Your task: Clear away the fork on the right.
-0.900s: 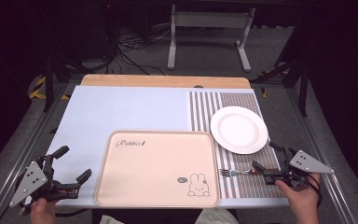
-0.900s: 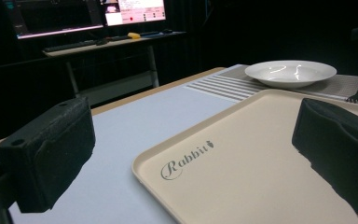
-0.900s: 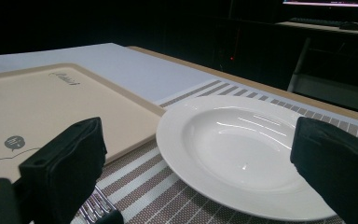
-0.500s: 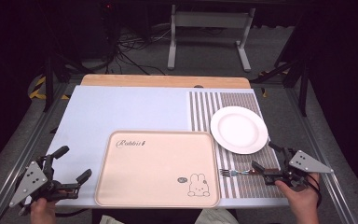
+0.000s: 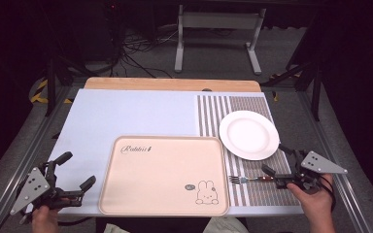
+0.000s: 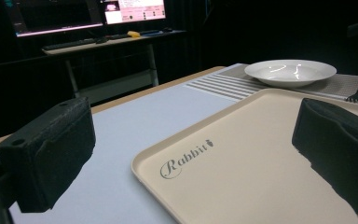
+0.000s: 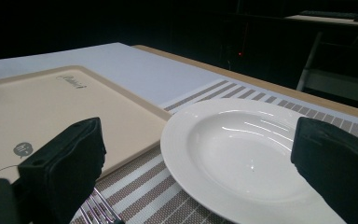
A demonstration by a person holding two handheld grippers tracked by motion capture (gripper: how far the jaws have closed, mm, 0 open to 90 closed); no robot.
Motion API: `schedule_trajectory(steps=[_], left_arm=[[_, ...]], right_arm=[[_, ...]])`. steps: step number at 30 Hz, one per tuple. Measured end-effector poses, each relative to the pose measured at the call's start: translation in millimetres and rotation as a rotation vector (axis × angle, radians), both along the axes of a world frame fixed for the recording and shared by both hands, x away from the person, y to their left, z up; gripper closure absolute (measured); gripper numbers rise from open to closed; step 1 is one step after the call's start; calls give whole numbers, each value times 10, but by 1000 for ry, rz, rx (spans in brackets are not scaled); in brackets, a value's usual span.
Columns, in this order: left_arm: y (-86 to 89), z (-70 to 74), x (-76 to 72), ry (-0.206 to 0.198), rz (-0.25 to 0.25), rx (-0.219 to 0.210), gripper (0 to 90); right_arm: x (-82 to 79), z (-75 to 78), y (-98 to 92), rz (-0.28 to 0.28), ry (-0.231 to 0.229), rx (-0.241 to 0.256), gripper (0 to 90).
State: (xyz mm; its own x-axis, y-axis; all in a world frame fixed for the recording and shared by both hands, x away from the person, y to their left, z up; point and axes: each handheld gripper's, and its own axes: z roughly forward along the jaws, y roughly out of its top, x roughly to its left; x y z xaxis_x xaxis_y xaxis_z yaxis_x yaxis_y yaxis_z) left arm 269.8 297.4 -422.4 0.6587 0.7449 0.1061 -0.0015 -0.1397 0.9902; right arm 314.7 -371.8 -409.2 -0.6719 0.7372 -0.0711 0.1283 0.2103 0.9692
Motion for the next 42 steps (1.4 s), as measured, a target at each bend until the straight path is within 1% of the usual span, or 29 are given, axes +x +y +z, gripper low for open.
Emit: schedule_trajectory(steps=[1,2,5,7,11,13,15,16,17,18,21,24,25,26,27,29,32,35,37,42], left_arm=[[0,0,0,0,0,0,2],[3,3,-2,-2,0,0,2],[11,-1,3,3,1,-2,2],[12,-2,5,3,0,-1,2],[13,-2,5,4,-1,2,2],[12,-3,5,4,1,0,2],[13,-2,4,5,1,1,2],[14,-2,4,5,1,2,2],[13,-3,4,5,2,2,2],[13,-2,5,4,2,3,2],[14,-3,4,4,2,1,2],[17,-2,3,5,0,1,2],[16,-2,3,4,1,1,2],[15,-1,2,5,0,1,2],[14,0,3,6,0,3,2],[9,0,1,5,-2,3,2],[3,0,0,1,-2,3,2],[10,1,1,3,-2,3,2],[12,1,2,4,-2,3,2],[8,1,0,1,-4,2,2]], right_arm=[[0,0,0,0,0,0,37],[29,32,13,1,4,-19,37],[89,64,35,3,18,-39,37],[123,83,49,11,26,-37,37],[174,113,66,15,37,-50,29],[205,129,77,21,35,-53,22],[233,153,88,22,45,-53,19],[248,163,99,24,51,-44,19],[260,178,112,25,59,-53,18],[271,195,125,34,65,-76,18],[297,271,161,62,95,-172,32],[325,356,175,78,124,-237,37],[331,374,176,83,134,-251,38],[342,402,176,90,147,-279,38],[346,418,173,89,155,-292,42],[369,469,164,108,182,-307,66],[394,527,177,123,199,-354,77],[415,589,200,152,218,-376,91],[420,600,206,154,222,-384,91],[460,642,228,166,263,-478,83]])
